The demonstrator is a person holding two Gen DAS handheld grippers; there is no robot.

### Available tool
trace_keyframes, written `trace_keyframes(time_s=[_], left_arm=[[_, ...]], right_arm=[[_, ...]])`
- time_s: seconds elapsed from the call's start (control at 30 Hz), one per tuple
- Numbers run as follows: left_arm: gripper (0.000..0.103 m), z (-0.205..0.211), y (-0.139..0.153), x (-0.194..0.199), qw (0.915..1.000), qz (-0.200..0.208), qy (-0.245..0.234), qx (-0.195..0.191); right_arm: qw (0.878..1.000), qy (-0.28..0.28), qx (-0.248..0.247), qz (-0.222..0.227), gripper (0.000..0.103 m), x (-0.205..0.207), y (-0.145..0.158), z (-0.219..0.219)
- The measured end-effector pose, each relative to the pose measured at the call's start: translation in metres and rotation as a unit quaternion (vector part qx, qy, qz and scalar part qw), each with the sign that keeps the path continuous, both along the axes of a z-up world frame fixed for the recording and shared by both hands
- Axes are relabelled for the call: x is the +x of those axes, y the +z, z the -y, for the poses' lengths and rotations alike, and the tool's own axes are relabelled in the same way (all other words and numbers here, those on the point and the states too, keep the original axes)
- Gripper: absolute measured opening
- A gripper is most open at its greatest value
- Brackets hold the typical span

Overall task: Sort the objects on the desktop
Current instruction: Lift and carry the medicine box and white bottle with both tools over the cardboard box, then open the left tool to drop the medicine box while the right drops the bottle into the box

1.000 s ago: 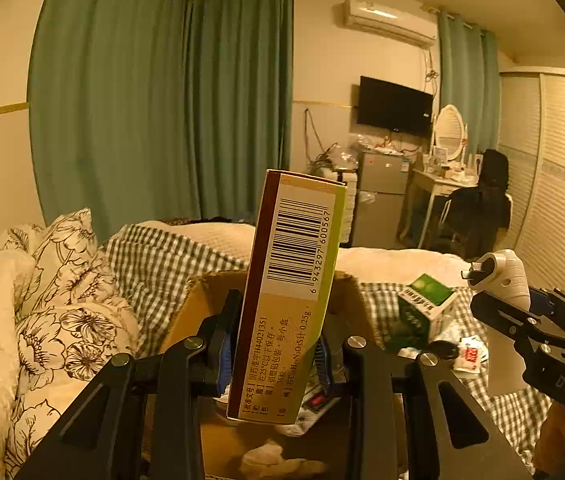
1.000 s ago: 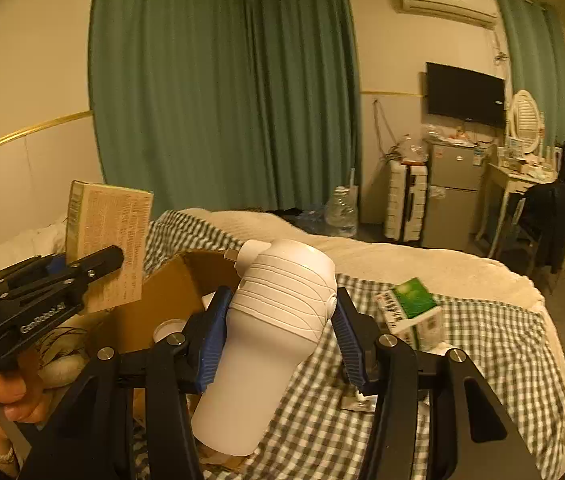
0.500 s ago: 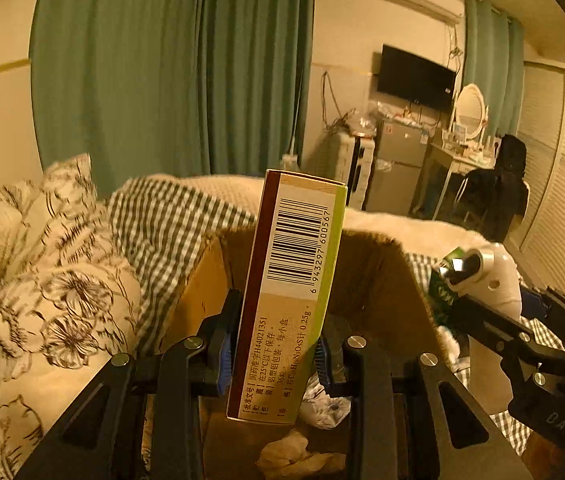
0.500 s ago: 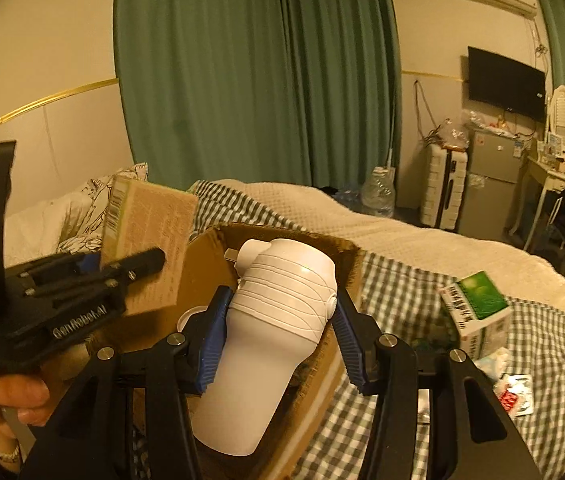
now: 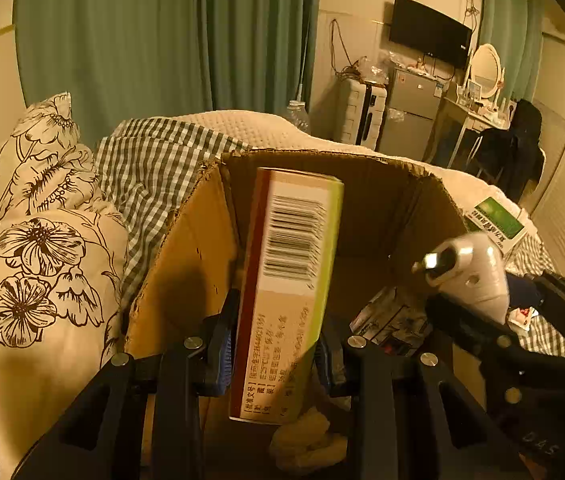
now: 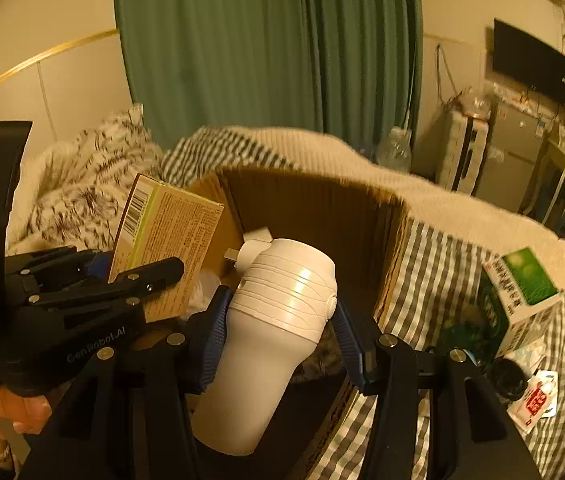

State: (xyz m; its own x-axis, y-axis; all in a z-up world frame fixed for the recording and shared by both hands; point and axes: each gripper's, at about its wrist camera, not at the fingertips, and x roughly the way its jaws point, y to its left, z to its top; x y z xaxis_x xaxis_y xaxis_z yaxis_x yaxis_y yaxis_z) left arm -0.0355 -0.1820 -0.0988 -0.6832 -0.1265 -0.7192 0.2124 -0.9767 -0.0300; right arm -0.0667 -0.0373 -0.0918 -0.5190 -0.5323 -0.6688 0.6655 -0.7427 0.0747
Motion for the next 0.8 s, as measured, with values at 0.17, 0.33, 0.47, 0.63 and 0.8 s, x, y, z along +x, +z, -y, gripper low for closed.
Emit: trace_keyframes(time_s=[0.17,0.33,0.47,0.63,0.8], left_arm=[[0.033,-0.004,0.0,0.001,1.0,0.006,0.001,-0.007],[0.034,-0.012,0.003,0.0,0.9998,0.006,-0.011,-0.016],[0.036,-0.014,0.01,0.002,0.9995,-0.008,-0.009,-0.03],[0.048,-0.016,0.026,0.011,0.9986,-0.039,-0.009,-0.034],[0.056,-0.02,0.041,0.021,0.9974,-0.064,-0.006,-0.033]], right_arm=[[1.0,0.006,0.009,-0.002,0.05,0.002,-0.008,0.001],[1.0,0.006,0.005,-0.013,0.052,0.005,-0.005,-0.005],[1.0,-0.003,-0.012,-0.026,0.059,0.008,0.002,-0.015],[0.998,-0.015,-0.04,-0.048,0.063,0.014,0.021,-0.027],[0.995,-0.025,-0.07,-0.068,0.066,0.024,0.042,-0.042]])
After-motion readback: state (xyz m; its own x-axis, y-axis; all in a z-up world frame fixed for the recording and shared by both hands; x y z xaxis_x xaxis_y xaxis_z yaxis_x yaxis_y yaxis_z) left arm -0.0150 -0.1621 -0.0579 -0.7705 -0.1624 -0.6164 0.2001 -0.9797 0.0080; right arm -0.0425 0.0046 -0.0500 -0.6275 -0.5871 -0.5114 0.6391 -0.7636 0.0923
